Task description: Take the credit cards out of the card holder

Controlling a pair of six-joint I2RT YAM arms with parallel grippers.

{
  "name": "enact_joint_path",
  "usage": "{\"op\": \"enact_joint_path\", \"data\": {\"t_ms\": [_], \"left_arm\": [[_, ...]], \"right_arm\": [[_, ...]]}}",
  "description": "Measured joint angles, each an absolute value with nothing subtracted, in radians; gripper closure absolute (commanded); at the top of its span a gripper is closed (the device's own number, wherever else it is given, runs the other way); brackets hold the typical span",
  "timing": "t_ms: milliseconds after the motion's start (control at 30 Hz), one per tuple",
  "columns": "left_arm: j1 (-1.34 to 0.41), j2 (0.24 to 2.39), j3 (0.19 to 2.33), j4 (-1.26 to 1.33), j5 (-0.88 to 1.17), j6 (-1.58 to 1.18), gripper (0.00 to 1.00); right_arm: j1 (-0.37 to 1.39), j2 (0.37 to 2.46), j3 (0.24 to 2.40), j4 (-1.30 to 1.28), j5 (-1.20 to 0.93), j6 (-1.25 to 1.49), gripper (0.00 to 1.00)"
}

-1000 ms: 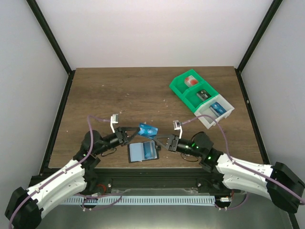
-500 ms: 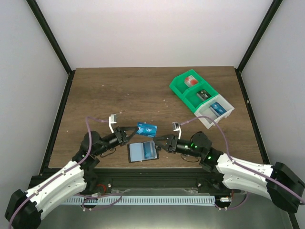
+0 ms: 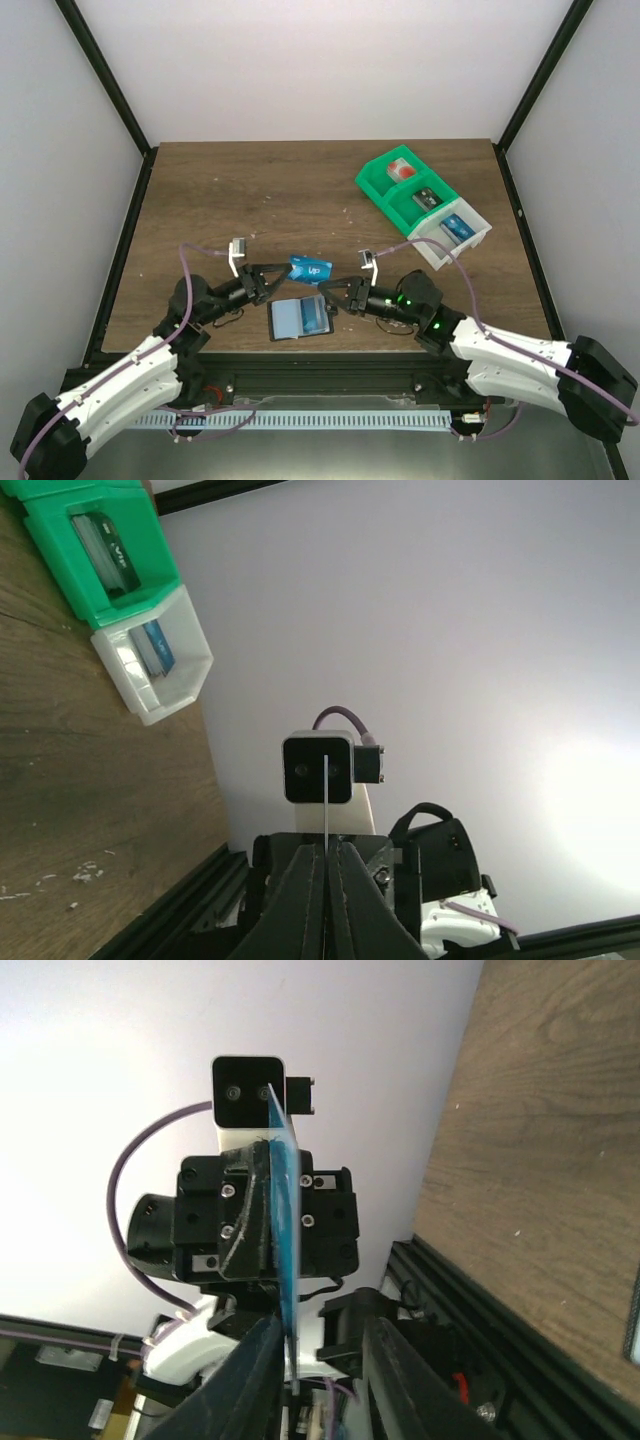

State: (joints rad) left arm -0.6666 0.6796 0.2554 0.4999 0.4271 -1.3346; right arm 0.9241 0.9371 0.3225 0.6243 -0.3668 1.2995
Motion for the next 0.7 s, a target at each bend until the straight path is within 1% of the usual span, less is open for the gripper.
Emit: {"op": "enact_joint_path", "data": {"t_ms": [100,200,233,267,400,467,533,567,700], "left_arm": [[-0.667,0.68,0.245,0.528,0.432,-1.354,1.0],[-0.665,0.68,0.233,0.532,0.431,-1.366,1.0],[-0.664,0.68,0.229,0.532,0.431,-1.369,0.98],[-0.663,0.68,0.227,0.532,0.431,-1.37,0.9],[-0.663,0.679,0.227,0.521,0.435,-1.365,0.44],[-0.663,0.68,0.231,0.493,0.437,-1.35,0.28],[-0.664,0.681,0.247,0.448,0.437,-1.332,0.02],[-0.664,0.681,0.257,0.425,0.435,-1.312,0.01],[-0.664,0.683,0.336,0.29,0.419,-1.216,0.0]], "right_arm": [[0.924,0.956,0.328,0.644,-0.366,1.316,0.98],[0.924,0.962,0.329,0.66,-0.364,1.321,1.0],[0.924,0.962,0.33,0.662,-0.363,1.32,0.99],[0.925,0.962,0.33,0.662,-0.363,1.319,1.0],[0.924,0.949,0.33,0.628,-0.341,1.306,1.0],[0.922,0.92,0.332,0.574,-0.309,1.292,1.0],[0.916,0.886,0.342,0.502,-0.279,1.271,1.0],[0.91,0.871,0.355,0.457,-0.265,1.255,1.0],[0.865,0.84,0.455,0.264,-0.218,1.171,1.0]]}}
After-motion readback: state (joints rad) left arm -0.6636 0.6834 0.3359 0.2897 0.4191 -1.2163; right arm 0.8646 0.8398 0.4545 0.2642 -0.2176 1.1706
